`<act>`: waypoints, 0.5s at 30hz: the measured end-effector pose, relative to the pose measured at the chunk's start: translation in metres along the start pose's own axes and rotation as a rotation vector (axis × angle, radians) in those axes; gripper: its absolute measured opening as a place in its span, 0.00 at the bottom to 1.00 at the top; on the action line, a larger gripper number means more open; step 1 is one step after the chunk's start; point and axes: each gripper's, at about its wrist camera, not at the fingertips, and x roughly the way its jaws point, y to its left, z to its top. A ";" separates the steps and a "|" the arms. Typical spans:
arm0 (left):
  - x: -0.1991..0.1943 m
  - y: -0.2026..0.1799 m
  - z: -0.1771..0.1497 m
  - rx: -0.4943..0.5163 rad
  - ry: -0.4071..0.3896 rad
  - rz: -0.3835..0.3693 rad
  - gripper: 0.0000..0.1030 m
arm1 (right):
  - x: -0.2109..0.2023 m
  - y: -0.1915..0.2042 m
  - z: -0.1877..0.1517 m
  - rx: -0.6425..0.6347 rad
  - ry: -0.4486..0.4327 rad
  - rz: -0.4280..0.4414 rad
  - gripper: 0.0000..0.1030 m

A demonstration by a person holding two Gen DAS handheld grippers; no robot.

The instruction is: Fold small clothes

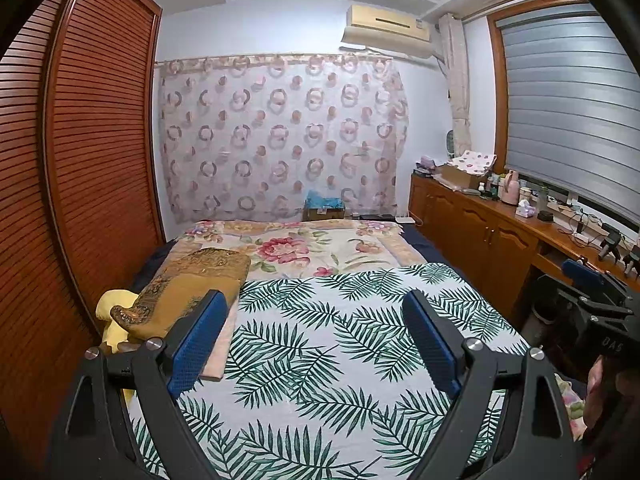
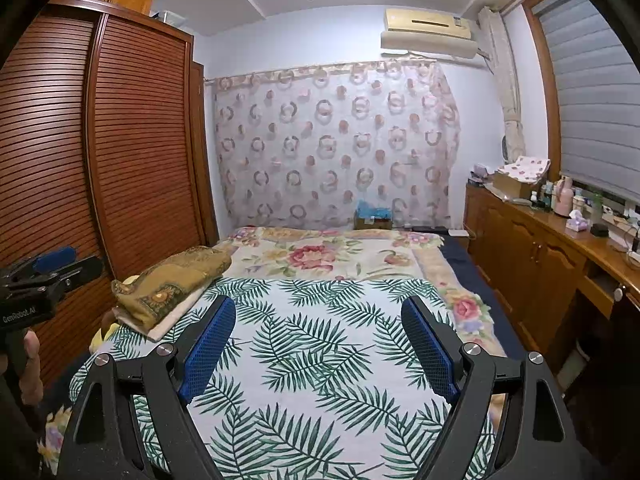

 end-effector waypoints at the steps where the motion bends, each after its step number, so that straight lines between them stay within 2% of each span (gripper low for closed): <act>1: 0.000 0.001 0.000 -0.001 0.001 0.000 0.87 | 0.000 0.000 0.000 0.001 0.001 0.001 0.84; 15: 0.001 0.003 -0.001 -0.003 0.002 0.000 0.87 | 0.006 -0.010 0.002 -0.002 0.009 0.011 0.84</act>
